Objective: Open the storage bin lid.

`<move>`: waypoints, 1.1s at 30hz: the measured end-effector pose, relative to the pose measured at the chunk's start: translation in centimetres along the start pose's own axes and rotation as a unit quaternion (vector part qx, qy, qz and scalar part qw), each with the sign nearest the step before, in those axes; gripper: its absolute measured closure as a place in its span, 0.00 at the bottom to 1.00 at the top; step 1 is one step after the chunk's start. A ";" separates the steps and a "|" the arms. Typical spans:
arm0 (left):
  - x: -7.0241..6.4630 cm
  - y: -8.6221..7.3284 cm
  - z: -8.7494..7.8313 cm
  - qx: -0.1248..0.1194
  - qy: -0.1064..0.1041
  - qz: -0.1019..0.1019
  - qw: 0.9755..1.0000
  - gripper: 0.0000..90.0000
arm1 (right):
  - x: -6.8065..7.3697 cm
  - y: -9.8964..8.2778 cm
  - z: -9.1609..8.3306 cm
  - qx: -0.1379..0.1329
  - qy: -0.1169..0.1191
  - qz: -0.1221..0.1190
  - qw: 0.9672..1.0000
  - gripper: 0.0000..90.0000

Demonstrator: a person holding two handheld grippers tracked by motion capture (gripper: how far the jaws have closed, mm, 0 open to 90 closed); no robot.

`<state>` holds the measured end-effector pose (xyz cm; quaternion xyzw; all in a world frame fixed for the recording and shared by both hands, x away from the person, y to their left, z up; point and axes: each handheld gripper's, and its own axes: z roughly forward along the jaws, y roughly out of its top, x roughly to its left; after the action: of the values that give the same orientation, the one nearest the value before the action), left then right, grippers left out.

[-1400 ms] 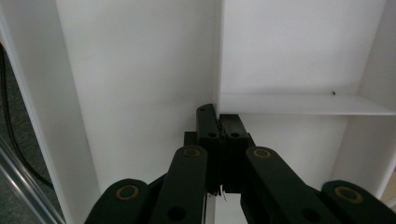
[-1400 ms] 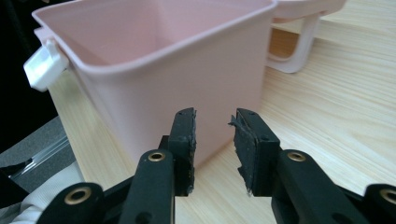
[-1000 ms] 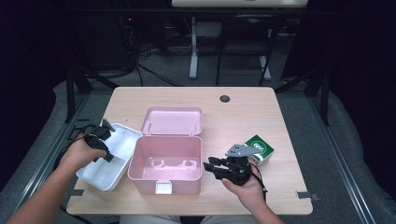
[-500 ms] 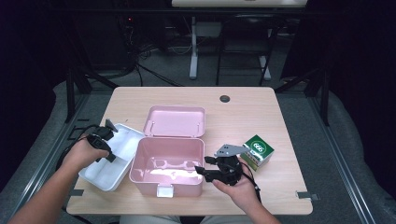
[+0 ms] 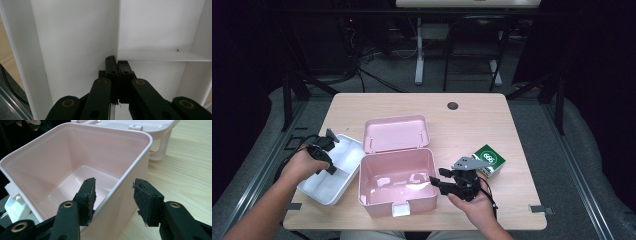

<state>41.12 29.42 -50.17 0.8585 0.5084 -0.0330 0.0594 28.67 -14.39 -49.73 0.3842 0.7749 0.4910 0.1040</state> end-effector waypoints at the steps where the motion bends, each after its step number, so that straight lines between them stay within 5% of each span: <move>1: 0.0 0.1 0.2 0.001 0.000 0.001 1.000 0.99 | 0.0 0.0 0.0 -0.001 0.000 0.002 1.000 0.59; 5: -0.2 0.3 0.7 0.005 0.001 0.005 1.000 0.99 | 0.0 0.0 0.0 0.005 0.011 0.002 1.000 0.67; 22: -0.5 0.9 2.3 -0.003 0.006 0.007 1.000 0.97 | 0.3 -0.2 0.3 0.005 0.012 -0.004 1.000 0.63; 28: -1.2 0.6 0.9 -0.024 0.010 0.020 0.999 0.95 | 0.4 -0.2 0.3 0.005 0.012 -0.004 1.000 0.63; 33: -3.3 0.6 0.2 -0.031 -0.006 0.056 0.998 0.99 | 0.4 -0.2 0.3 0.004 0.010 -0.005 1.000 0.63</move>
<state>40.03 26.24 -49.93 0.8831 0.4601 -0.0190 0.0903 28.49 -13.92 -49.95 0.3757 0.7800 0.4911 0.0966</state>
